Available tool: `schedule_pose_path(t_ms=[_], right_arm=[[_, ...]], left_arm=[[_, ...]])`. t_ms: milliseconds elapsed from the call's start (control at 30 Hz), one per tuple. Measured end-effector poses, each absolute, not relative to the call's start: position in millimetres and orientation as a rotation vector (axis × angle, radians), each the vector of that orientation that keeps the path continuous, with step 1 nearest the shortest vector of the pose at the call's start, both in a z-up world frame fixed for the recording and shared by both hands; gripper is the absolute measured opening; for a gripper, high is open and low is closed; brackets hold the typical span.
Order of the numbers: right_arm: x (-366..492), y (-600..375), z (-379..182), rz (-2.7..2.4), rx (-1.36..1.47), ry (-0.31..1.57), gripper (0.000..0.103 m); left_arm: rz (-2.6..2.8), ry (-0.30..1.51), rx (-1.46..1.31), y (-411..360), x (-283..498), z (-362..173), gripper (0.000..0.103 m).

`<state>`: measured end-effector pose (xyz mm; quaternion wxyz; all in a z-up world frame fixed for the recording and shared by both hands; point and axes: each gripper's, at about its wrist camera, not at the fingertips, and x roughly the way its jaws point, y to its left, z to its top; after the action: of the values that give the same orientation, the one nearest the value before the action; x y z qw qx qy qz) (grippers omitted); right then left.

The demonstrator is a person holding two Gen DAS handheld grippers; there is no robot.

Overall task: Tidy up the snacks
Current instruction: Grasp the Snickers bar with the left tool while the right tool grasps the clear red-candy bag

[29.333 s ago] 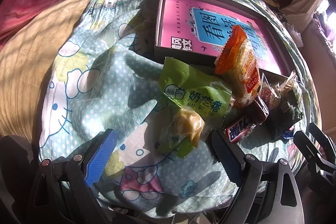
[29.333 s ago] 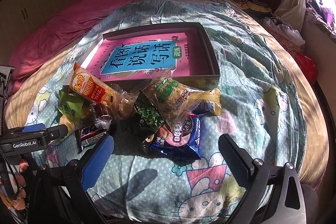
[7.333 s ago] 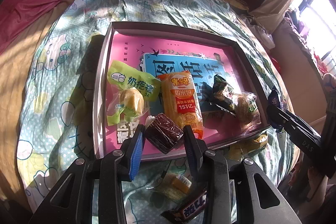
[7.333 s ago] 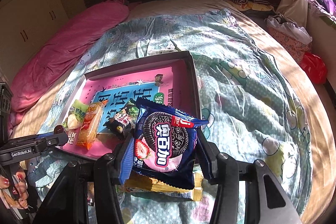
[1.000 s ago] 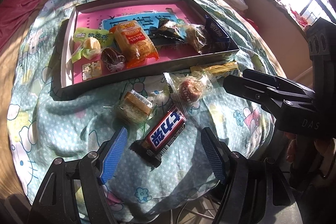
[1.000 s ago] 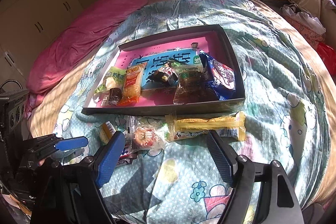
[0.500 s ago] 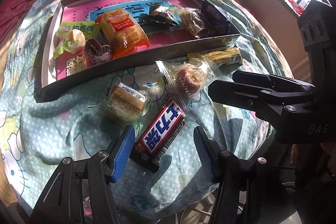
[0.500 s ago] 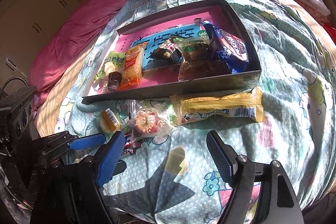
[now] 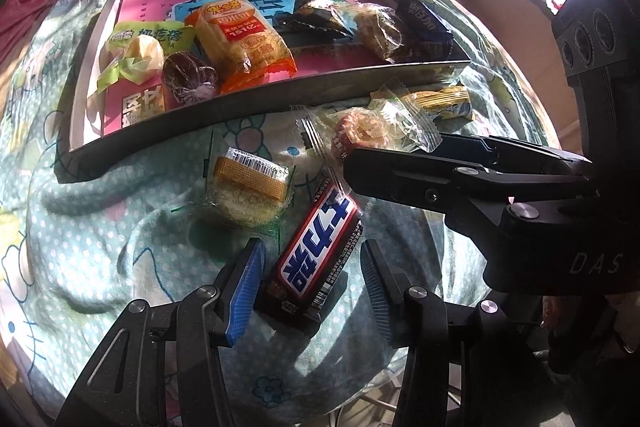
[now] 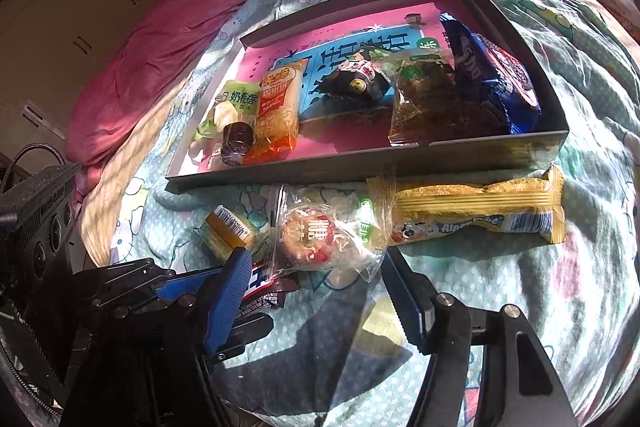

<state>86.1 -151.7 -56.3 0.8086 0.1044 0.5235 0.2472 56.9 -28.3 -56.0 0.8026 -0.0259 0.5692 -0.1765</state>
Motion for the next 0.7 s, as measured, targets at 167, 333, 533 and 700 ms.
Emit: schedule_pose_path(t_ms=[167,333,533,700], right_arm=[[95,-143,-58,0.534,0.224,1.120,0.066],[102,-134,-64,0.543,0.206,1.124,0.066],[108,-126,-69,0.561,0.159,1.114,0.058],[107,-127,-69,0.582,0.155,1.099,0.054]], left_arm=[[-0.379,1.223,-0.067,-27,56,-56,0.051],[-0.378,1.228,-0.079,-26,56,-57,0.051],[-0.378,1.236,-0.100,-24,60,-59,0.051],[-0.378,1.241,-0.106,-23,62,-61,0.051]])
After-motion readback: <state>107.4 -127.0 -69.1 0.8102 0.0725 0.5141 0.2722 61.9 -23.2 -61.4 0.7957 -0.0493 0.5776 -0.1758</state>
